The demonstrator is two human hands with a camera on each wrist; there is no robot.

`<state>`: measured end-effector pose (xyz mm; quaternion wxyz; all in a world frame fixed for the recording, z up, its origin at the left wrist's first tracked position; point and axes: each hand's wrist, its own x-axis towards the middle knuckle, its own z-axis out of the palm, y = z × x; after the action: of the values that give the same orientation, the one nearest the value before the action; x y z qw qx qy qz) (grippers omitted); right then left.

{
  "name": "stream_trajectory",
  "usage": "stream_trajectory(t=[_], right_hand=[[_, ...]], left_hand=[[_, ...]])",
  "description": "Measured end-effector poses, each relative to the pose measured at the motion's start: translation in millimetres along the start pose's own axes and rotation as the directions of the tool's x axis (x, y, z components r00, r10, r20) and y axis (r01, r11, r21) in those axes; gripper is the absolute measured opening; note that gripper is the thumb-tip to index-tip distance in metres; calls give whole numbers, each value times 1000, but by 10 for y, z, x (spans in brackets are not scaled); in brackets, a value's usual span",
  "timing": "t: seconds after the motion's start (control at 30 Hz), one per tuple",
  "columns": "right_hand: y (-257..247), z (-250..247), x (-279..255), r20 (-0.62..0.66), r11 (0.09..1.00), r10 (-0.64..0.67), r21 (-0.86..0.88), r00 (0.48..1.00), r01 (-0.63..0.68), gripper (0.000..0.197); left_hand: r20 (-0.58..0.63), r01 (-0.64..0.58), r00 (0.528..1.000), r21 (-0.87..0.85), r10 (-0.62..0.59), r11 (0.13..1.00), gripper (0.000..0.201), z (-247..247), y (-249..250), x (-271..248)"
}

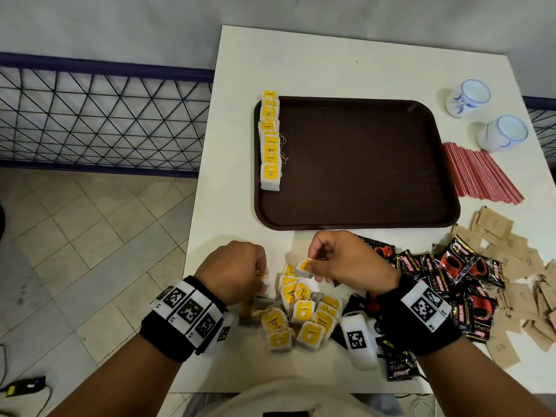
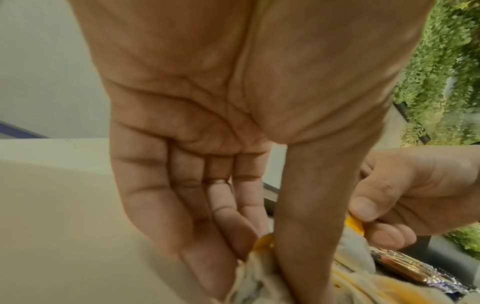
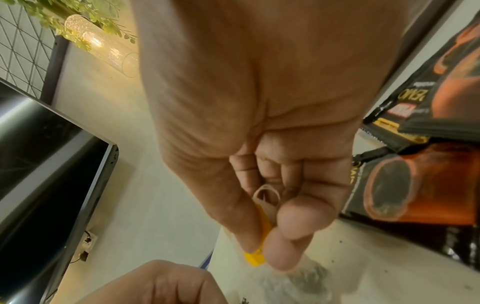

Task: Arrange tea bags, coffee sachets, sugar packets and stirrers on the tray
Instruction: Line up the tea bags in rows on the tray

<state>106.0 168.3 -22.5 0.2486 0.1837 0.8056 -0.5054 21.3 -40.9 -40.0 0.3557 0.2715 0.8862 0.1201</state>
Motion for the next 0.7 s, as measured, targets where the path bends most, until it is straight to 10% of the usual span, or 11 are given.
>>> stream_trajectory(t=[0.7], right_hand=[[-33, -103, 75, -21, 988, -11, 154, 1000, 14, 15]], left_hand=[[-217, -300, 945, -267, 247, 916, 23, -126, -19, -61]])
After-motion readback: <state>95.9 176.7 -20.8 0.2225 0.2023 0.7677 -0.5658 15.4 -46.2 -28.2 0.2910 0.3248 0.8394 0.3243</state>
